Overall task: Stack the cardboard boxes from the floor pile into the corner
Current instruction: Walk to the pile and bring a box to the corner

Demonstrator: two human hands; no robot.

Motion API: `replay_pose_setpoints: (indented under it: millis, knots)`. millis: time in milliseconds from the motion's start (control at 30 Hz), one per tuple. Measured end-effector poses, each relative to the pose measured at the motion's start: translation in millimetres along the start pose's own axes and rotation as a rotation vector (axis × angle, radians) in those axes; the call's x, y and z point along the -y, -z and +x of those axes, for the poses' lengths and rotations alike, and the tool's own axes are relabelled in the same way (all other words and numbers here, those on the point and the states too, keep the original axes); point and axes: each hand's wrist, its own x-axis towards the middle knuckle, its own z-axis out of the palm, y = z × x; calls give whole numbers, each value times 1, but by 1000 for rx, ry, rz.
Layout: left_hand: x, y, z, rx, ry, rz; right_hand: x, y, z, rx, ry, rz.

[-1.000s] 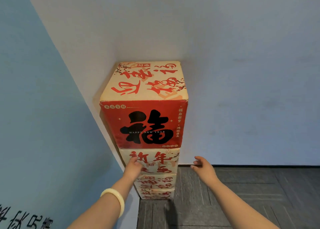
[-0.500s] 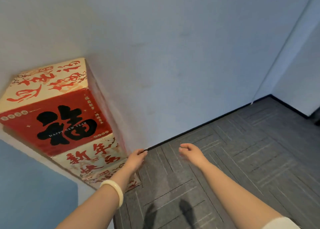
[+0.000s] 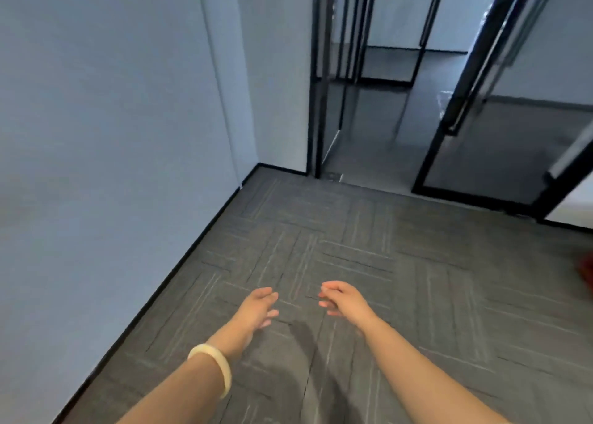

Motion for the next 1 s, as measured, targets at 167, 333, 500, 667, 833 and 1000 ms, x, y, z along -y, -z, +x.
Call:
replay_pose_setpoints:
  millis: [167, 333, 500, 667, 833, 1000]
  knots:
    - [-54, -139, 45, 234, -44, 239, -26, 133, -24, -274, -11, 215]
    - [-93, -278, 83, 438, -88, 404, -57, 249, -38, -477, -53, 364]
    - [-132, -422, 119, 557, -111, 435, -75, 362, -33, -694, -92, 538]
    - [-175, -569, 136, 719, -168, 539, -83, 468, -40, -881, -99, 658]
    - [-177, -703, 120, 896, -170, 673, -118, 561, -74, -1074, -91, 815]
    - [-164, -829, 106, 1009, -179, 747, -183, 659, -106, -1209, -126, 895]
